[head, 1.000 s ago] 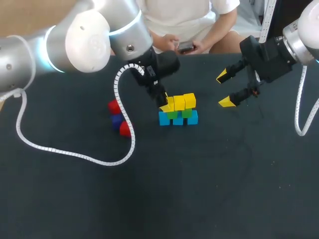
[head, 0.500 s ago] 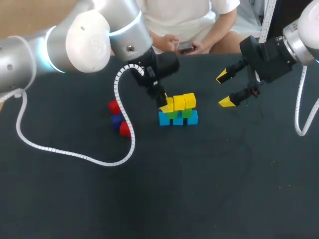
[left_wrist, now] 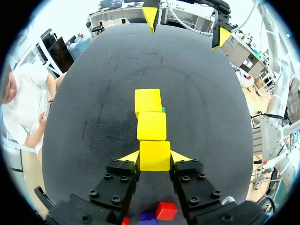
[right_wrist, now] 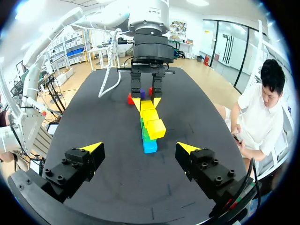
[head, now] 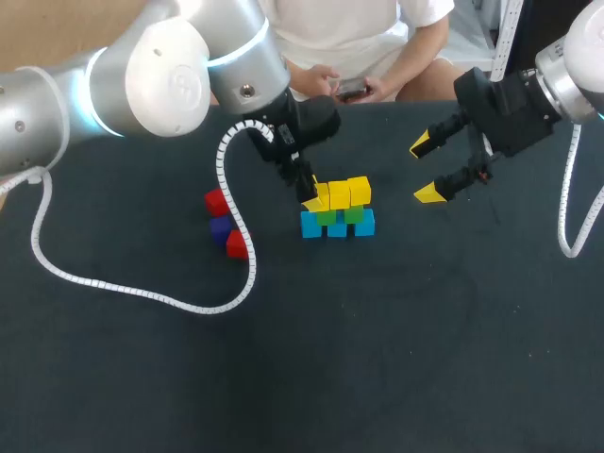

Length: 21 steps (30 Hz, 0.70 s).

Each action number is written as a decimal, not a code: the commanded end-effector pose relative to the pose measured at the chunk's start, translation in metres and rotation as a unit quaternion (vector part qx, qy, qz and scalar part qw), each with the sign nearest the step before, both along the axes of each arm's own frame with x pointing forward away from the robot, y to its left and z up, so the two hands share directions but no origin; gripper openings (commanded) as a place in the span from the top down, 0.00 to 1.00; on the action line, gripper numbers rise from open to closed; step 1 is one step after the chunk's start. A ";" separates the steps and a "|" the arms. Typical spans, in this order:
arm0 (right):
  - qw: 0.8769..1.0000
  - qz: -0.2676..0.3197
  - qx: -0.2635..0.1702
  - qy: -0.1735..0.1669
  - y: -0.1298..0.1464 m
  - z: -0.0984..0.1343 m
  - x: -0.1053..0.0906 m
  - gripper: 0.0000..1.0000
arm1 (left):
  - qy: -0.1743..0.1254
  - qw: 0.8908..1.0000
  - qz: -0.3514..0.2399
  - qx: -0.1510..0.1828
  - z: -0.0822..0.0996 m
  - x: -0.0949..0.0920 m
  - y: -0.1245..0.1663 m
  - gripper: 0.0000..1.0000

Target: Place the blue cubes, place green cubes on the blue cubes, place the yellow cubes on the green cubes, then place the red cubes on the yellow cubes, and place purple cube on the red cubes.

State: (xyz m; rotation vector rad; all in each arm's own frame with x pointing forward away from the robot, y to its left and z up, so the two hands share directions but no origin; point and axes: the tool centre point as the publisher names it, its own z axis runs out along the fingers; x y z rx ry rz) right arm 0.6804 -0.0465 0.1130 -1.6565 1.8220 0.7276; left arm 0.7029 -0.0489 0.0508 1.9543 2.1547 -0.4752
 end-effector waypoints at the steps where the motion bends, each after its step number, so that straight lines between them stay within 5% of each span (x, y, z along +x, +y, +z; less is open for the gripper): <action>1: 1.000 -0.001 0.000 -0.001 0.000 0.000 -0.001 0.00 | 0.003 1.000 -0.003 0.002 0.000 0.005 -0.002 1.00; 11: 1.000 -0.001 0.000 -0.001 0.000 0.000 -0.001 0.00 | 0.006 1.000 -0.008 0.007 -0.001 0.005 -0.005 1.00; 12: 1.000 -0.001 0.000 -0.001 0.000 0.000 -0.001 0.00 | 0.007 1.000 -0.007 0.012 -0.001 0.004 -0.004 0.93; 14: 1.000 -0.001 0.000 -0.001 0.000 0.000 -0.001 0.00 | 0.009 1.000 -0.005 0.015 -0.001 0.004 -0.004 0.64; 16: 1.000 -0.001 0.000 -0.001 0.000 0.000 -0.001 0.00 | 0.011 1.000 -0.003 0.020 -0.001 0.003 -0.003 0.00; 21: 1.000 -0.001 0.000 -0.001 0.000 0.000 -0.001 0.00 | 0.011 1.000 0.002 0.017 -0.001 0.003 -0.002 0.00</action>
